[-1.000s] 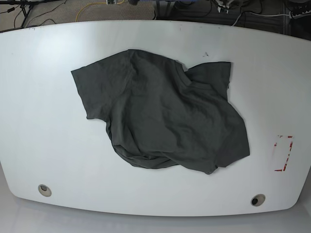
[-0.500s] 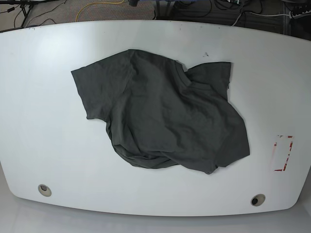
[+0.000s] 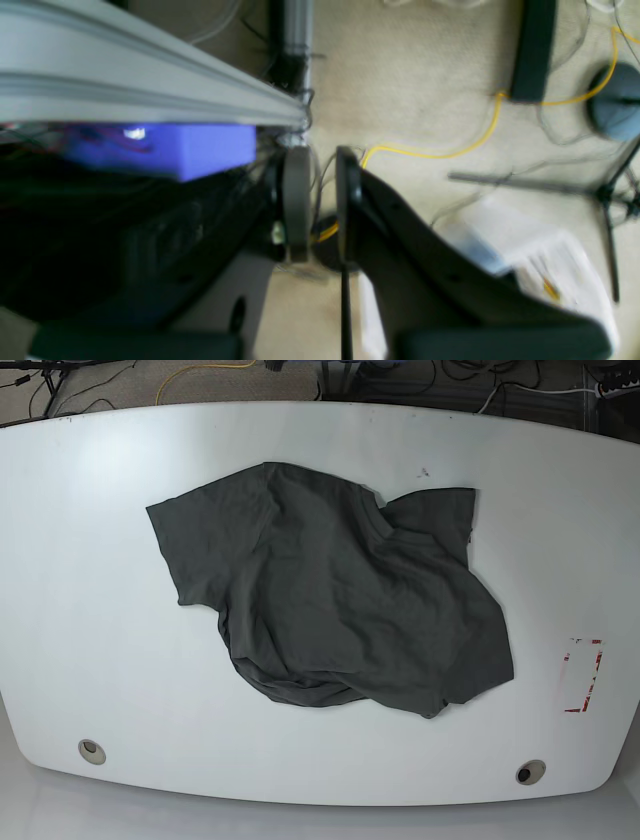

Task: Layout the t-shirt on the table in an organized manner, then fold the t-shirt properly

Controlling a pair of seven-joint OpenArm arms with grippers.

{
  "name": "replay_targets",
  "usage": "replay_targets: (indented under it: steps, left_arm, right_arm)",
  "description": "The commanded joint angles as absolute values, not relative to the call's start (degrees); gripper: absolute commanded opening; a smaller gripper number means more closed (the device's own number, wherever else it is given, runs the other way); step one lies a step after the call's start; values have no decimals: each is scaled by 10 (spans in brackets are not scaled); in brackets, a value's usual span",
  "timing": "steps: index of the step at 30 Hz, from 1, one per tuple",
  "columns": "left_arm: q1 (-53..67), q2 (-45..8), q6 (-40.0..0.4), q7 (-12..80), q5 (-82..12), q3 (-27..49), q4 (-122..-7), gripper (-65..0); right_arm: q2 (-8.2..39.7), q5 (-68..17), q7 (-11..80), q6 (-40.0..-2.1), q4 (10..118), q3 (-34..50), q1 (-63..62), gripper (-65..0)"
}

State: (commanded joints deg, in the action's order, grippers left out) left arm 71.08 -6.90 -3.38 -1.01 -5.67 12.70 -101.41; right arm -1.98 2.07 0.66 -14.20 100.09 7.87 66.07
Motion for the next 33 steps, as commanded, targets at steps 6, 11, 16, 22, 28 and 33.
replay_targets:
  steps: [6,11,16,22,28,33]
  left_arm:
    - [750,-72,-34,-10,-103,153,-1078,-172]
    - [750,-72,-34,-10,-103,169,-1113,-172]
    - [750,-73,-34,-10,-103,172,-1135,-169]
    - [740,-86,-34,-10,-103,175,-1144,-165]
    - [699,-89,-34,-9,-103,175,-1145,-164]
    - [659,-90,-34,-8,-103,175,-1144,-164]
  right_arm:
    - [-20,18,10,-142,1084,75,698,-564]
    - [-22,17,10,-141,1133,78,711,-564]
    - [-21,17,10,-141,1154,79,710,-564]
    - [-20,17,8,-141,1156,79,675,-564]
    - [-20,17,8,-141,1156,79,632,-558]
    - [-21,22,11,-138,1156,79,582,-555]
